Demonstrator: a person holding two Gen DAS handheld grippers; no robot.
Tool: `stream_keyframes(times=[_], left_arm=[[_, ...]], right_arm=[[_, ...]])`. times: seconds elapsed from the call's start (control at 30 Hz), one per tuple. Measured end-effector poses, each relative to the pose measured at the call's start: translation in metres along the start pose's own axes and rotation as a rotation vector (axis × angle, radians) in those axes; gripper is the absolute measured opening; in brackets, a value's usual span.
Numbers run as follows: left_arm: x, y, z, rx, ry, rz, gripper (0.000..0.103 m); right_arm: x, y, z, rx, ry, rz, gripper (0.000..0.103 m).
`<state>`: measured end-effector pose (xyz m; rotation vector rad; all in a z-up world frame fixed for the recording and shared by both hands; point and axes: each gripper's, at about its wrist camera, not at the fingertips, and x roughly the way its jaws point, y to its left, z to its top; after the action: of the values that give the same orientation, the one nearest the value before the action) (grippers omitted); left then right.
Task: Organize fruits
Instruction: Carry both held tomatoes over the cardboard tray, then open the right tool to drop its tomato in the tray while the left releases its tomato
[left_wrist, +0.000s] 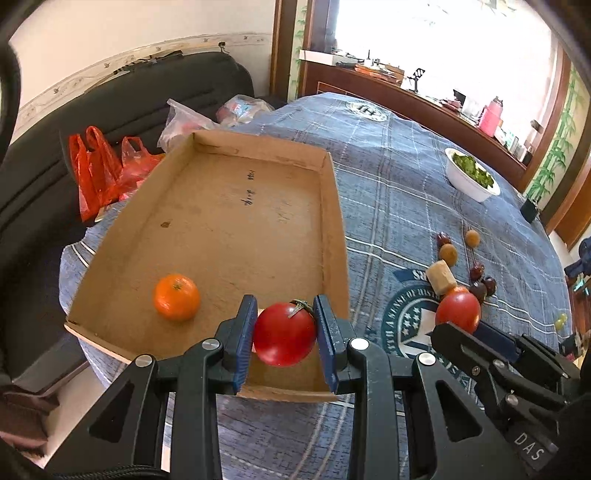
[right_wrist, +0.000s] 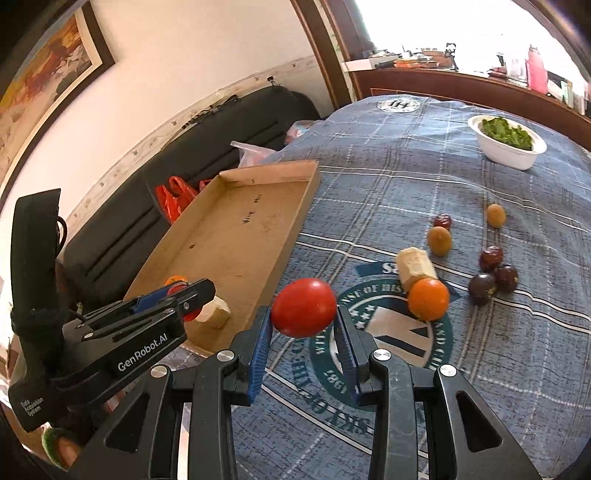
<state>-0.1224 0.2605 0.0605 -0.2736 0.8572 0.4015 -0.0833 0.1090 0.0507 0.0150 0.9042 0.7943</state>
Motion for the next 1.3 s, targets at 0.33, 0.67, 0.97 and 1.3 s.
stream_keyframes(times=[0.33, 0.67, 0.97, 1.3], left_arm=[[0.012, 0.053, 0.037, -0.081, -0.002, 0.081, 0.029], [0.057, 0.071, 0.052, -0.09, 0.097, 0.14, 0.029], [0.086, 0.072, 0.05, -0.071, 0.187, 0.165, 0.03], [0.08, 0.078, 0.053, -0.096, 0.217, 0.131, 0.035]], right_arm=[[0.034, 0.031, 0.02, -0.041, 0.045, 0.08, 0.035], [0.096, 0.07, 0.04, -0.111, 0.124, 0.106, 0.034], [0.136, 0.075, 0.042, -0.159, 0.217, 0.067, 0.034], [0.141, 0.087, 0.047, -0.223, 0.241, 0.019, 0.043]])
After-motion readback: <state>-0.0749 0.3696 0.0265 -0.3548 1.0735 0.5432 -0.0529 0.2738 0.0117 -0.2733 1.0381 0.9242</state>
